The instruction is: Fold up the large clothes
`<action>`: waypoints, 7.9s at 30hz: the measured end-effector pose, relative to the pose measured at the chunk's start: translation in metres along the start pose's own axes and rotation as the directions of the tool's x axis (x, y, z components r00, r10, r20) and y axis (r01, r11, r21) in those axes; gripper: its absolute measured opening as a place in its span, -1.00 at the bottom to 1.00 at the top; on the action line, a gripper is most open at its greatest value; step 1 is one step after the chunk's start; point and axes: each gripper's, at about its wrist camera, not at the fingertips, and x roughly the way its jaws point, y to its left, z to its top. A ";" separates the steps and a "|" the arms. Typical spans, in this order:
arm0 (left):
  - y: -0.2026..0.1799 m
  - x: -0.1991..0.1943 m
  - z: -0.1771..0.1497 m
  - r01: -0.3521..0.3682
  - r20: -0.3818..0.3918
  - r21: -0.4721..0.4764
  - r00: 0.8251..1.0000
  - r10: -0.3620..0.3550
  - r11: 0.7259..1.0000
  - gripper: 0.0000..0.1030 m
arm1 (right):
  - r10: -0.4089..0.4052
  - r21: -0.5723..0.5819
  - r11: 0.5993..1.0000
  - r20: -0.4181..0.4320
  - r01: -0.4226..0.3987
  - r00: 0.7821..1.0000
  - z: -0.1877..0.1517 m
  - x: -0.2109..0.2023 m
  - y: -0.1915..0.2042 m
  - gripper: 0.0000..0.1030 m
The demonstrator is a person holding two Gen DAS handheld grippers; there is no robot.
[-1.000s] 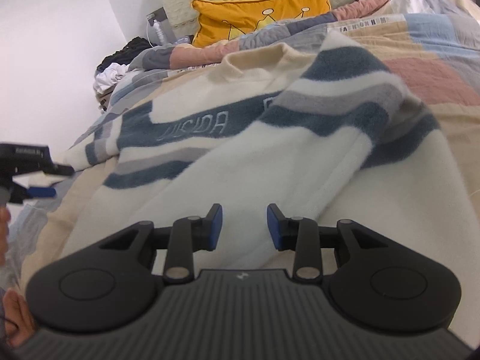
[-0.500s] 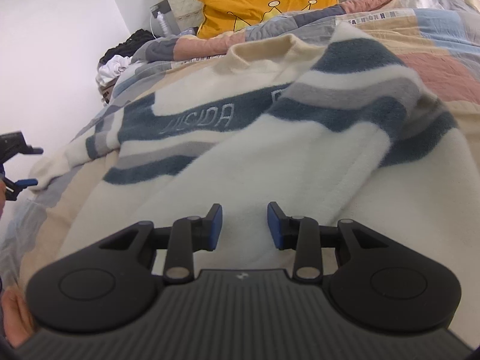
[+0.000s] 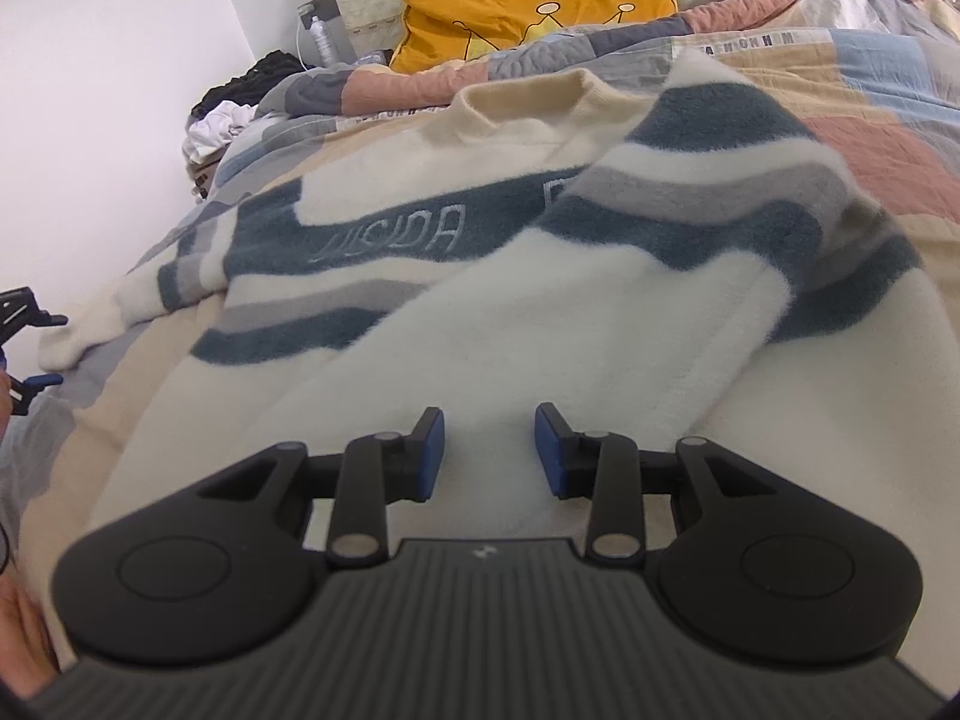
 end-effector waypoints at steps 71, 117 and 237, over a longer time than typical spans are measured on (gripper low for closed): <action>-0.252 -0.189 -0.504 0.456 -0.347 0.866 0.843 -0.412 0.204 -0.79 | -0.213 0.363 0.925 0.247 0.113 0.945 0.017 -0.131 -0.104 -0.26; -0.208 -0.062 -0.394 0.431 -0.445 0.738 0.889 -0.106 0.520 0.32 | -0.098 0.152 0.983 -0.007 0.098 0.995 0.002 -0.019 -0.051 -0.35; -0.077 -0.374 -0.182 0.699 -0.499 0.199 0.676 -0.543 0.687 -0.71 | 0.370 0.491 0.673 0.424 -0.553 0.827 -0.045 -0.301 -0.071 -0.55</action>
